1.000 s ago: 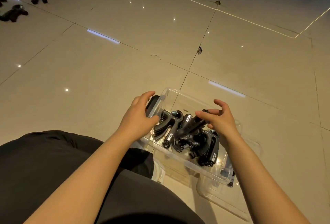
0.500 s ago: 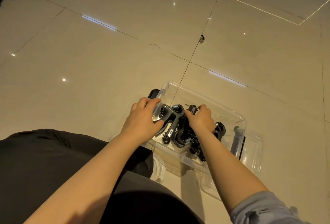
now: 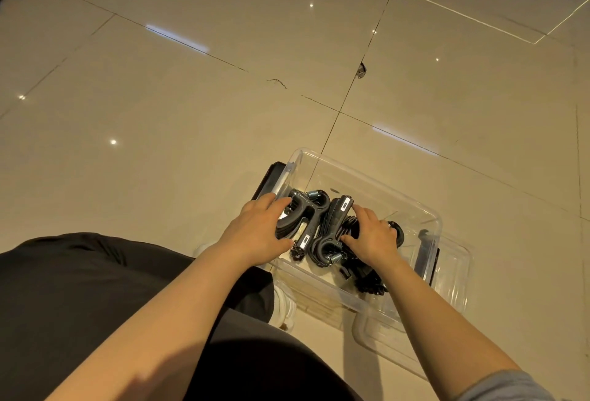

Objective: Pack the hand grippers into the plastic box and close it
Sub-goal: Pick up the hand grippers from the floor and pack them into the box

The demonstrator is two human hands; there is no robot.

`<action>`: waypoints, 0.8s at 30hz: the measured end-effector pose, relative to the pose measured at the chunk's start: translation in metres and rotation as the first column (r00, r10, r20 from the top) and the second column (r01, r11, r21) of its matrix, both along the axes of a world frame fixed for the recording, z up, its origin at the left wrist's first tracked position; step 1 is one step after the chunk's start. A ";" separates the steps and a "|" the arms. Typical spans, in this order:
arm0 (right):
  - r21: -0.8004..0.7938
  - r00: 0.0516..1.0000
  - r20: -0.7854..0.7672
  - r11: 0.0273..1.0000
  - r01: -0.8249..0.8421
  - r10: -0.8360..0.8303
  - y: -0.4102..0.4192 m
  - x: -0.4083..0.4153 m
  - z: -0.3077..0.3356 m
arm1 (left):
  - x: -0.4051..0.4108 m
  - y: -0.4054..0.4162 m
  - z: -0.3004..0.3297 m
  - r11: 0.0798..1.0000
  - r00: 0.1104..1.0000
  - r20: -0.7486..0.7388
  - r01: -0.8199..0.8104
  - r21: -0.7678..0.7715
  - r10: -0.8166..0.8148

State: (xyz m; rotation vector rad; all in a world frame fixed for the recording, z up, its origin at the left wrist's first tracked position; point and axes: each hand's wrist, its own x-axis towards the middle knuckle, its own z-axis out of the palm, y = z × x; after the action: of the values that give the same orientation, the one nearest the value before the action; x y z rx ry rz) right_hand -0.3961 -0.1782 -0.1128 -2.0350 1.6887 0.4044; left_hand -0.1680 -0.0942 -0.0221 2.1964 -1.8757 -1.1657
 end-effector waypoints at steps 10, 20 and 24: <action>-0.030 0.900 0.384 0.971 0.238 -0.209 0.013 -0.012 0.052 | -0.015 0.001 0.042 0.954 0.997 -0.043 -0.075 -0.289 0.065; -0.151 0.607 0.793 0.949 0.278 -0.052 0.039 0.002 0.207 | -0.038 0.014 0.179 0.715 0.986 0.087 -0.041 -0.698 0.141; -0.214 0.504 0.861 0.947 0.239 0.067 0.056 0.023 0.253 | 0.003 0.035 0.221 0.695 0.957 0.184 -0.025 -0.718 0.225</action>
State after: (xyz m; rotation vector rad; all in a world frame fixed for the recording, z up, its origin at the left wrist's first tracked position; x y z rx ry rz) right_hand -0.3728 -0.1223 0.1399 -1.7987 1.1908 -0.8823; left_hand -0.1653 -0.0590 0.1994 2.0008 -1.7763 -0.0469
